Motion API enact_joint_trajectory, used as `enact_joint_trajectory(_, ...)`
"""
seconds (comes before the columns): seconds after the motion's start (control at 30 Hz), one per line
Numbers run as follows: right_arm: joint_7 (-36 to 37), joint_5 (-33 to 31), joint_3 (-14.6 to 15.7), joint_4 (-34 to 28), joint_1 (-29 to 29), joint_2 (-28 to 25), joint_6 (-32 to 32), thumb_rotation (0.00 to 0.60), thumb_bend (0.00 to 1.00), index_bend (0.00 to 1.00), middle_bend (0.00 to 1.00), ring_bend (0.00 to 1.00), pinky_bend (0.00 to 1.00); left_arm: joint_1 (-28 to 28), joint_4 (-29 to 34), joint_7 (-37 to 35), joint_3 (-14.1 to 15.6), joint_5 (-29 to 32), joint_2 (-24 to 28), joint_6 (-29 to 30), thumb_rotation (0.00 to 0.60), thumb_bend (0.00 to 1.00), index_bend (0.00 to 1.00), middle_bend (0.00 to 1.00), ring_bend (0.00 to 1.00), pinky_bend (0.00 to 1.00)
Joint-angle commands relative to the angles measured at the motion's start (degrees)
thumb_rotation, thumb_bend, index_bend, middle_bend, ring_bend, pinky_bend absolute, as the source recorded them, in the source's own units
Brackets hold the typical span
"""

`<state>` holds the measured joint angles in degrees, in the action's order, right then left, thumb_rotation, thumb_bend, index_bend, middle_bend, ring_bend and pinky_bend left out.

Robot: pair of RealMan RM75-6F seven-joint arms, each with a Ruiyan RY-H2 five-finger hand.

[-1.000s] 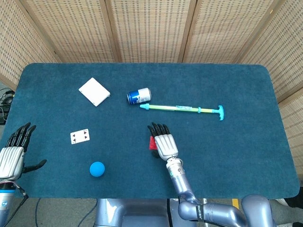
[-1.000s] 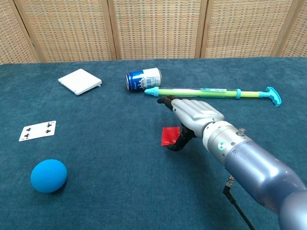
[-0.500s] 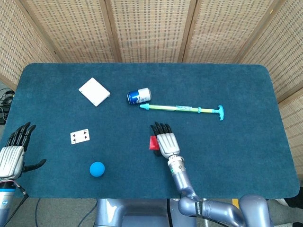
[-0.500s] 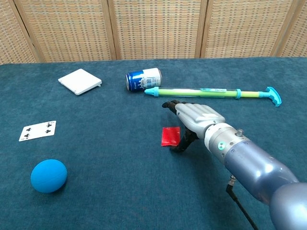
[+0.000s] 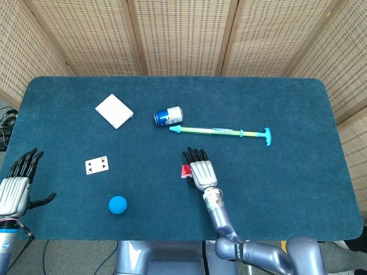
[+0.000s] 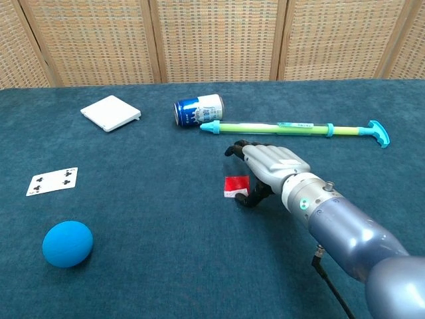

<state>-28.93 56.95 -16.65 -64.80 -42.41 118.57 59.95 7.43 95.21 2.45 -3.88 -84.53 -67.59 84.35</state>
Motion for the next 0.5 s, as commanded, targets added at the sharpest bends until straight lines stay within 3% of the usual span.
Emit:
enact_joint_trajectory(0.03, 0.08, 0.19, 0.03, -0.23, 0.15, -0.15, 0.2, 0.6, 0.45, 0.31, 0.0, 0.0, 0.0, -0.03, 0.05, -0.07, -0.01, -0.03, 0.05, 0.07, 0.6, 0.1, 0.0, 0.0, 0.0, 0.09)
enact_joint_trajectory(0.5, -0.8, 0.0, 0.15, -0.89, 0.57, -0.68, 0.22, 0.6, 0.41, 0.54, 0.04, 0.0, 0.0, 0.03, 0.23, -0.52, 0.06, -0.07, 0.29, -0.11, 0.6, 0.11, 0.0, 0.0, 0.0, 0.09)
